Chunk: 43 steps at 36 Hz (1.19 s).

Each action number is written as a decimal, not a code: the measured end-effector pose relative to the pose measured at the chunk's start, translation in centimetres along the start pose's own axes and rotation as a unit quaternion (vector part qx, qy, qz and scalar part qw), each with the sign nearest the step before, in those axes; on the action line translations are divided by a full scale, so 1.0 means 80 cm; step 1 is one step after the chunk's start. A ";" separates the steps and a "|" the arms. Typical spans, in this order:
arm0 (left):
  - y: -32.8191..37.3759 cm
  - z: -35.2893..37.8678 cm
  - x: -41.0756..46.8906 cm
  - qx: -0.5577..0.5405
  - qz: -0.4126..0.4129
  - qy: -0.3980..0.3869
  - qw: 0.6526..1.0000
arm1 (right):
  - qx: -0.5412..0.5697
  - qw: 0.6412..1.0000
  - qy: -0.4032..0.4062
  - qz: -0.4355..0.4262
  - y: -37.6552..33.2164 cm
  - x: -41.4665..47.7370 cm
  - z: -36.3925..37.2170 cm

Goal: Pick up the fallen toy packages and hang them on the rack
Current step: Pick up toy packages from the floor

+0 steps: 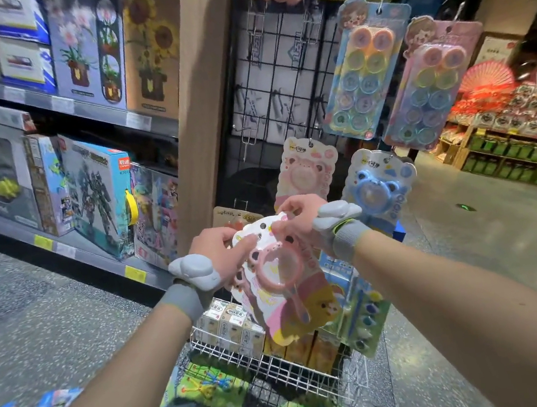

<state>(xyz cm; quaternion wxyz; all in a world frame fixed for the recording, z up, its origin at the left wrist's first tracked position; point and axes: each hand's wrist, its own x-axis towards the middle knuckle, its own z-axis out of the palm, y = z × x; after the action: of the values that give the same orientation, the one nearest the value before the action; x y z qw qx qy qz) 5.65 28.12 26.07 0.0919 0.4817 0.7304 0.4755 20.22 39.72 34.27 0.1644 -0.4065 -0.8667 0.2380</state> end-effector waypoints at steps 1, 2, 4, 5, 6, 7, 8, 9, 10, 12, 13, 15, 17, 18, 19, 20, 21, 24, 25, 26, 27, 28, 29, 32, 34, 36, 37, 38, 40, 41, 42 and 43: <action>0.000 0.000 0.000 -0.001 -0.005 0.001 1.000 | 0.002 1.000 0.001 0.003 0.002 0.000 -0.001; 0.002 -0.002 0.000 -0.005 -0.015 0.004 1.000 | 0.004 1.000 0.007 0.006 0.003 0.000 -0.004; 0.005 -0.005 0.001 -0.014 -0.034 0.005 0.999 | 0.009 1.000 0.025 0.009 0.006 0.001 -0.009; 0.007 -0.007 0.001 -0.017 -0.035 0.005 0.999 | 0.008 0.999 0.033 0.007 0.007 0.001 -0.013; 0.007 -0.009 0.002 -0.012 -0.032 0.001 0.999 | 0.010 0.999 0.041 0.007 0.008 0.003 -0.017; 0.007 -0.010 0.003 -0.008 -0.032 -0.001 0.999 | 0.012 0.999 0.048 0.007 0.008 0.004 -0.022; 0.007 -0.011 0.003 -0.008 -0.034 0.000 0.999 | 0.013 0.998 0.054 0.007 0.008 0.005 -0.027; 0.007 -0.012 0.003 -0.012 -0.036 0.004 0.999 | 0.013 0.998 0.060 0.008 0.008 0.008 -0.033; 0.006 -0.013 0.002 -0.014 -0.038 0.006 0.999 | 0.018 0.997 0.068 0.008 0.008 0.009 -0.036; 0.008 -0.015 0.000 -0.007 -0.029 0.006 1.000 | 0.051 0.994 0.099 0.013 0.007 0.012 -0.046; 0.007 -0.016 -0.001 -0.005 -0.027 0.005 1.000 | 0.066 0.991 0.114 0.014 0.006 0.014 -0.051; 0.007 -0.018 -0.001 -0.011 -0.028 0.003 1.000 | 0.076 0.988 0.136 0.012 0.005 0.018 -0.059; 0.007 -0.021 -0.001 -0.016 -0.024 0.009 1.000 | 0.096 0.982 0.161 0.006 0.000 0.025 -0.068; 0.007 -0.021 -0.001 -0.016 -0.023 0.010 1.000 | 0.108 0.978 0.176 0.005 0.000 0.027 -0.070; 0.007 -0.022 -0.001 -0.018 -0.023 0.013 0.999 | 0.118 0.975 0.190 0.004 -0.002 0.031 -0.073; 0.007 -0.023 0.000 -0.020 -0.025 0.015 0.999 | 0.126 0.971 0.204 0.002 -0.003 0.034 -0.075; 0.006 -0.024 0.001 -0.021 -0.029 0.015 0.999 | 0.131 0.967 0.217 0.004 -0.004 0.037 -0.075; 0.007 -0.027 0.001 -0.012 -0.034 0.011 0.999 | 0.128 0.961 0.246 0.001 -0.006 0.045 -0.079; 0.008 -0.028 0.000 -0.009 -0.034 0.010 0.999 | 0.125 0.960 0.250 0.000 -0.007 0.046 -0.080; 0.009 -0.029 -0.001 -0.008 -0.034 0.011 0.999 | 0.127 0.960 0.250 0.000 -0.007 0.049 -0.081; 0.010 -0.029 -0.002 -0.007 -0.033 0.012 0.999 | 0.132 0.959 0.250 0.005 -0.008 0.051 -0.080; 0.011 -0.030 -0.002 -0.007 -0.033 0.013 0.999 | 0.133 0.958 0.253 0.009 -0.009 0.052 -0.079; 0.011 -0.031 -0.002 -0.007 -0.034 0.014 0.999 | 0.133 0.957 0.258 0.014 -0.009 0.053 -0.078; 0.013 -0.032 -0.002 -0.007 -0.035 0.013 0.999 | 0.161 0.945 0.284 0.013 -0.008 0.053 -0.071; 0.014 -0.033 -0.003 -0.003 -0.034 0.011 0.999 | 0.180 0.939 0.293 0.005 -0.007 0.051 -0.065; 0.014 -0.033 -0.002 -0.005 -0.034 0.009 0.999 | 0.192 0.935 0.297 0.000 -0.007 0.049 -0.064; 0.013 -0.033 -0.002 -0.006 -0.036 0.009 0.999 | 0.193 0.935 0.298 -0.001 -0.006 0.048 -0.063; 0.013 -0.034 -0.002 -0.006 -0.037 0.008 0.999 | 0.193 0.934 0.300 -0.002 -0.005 0.049 -0.064; 0.012 -0.034 -0.001 -0.004 -0.035 0.006 0.999 | 0.189 0.934 0.302 -0.003 -0.005 0.047 -0.066; 0.012 -0.034 0.000 -0.005 -0.032 0.004 0.999 | 0.182 0.935 0.305 -0.010 -0.006 0.045 -0.066; 0.013 -0.033 0.000 -0.007 -0.030 0.003 1.000 | 0.173 0.935 0.309 -0.019 -0.005 0.044 -0.067; 0.013 -0.034 0.000 -0.008 -0.028 0.003 1.000 | 0.170 0.934 0.313 -0.031 -0.005 0.042 -0.066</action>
<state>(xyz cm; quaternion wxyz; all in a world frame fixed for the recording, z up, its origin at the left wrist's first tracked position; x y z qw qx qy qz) 4.72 26.56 28.34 0.1069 0.4588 0.7402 0.4797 20.40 43.60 39.20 0.5012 -0.3995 -0.7301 0.2371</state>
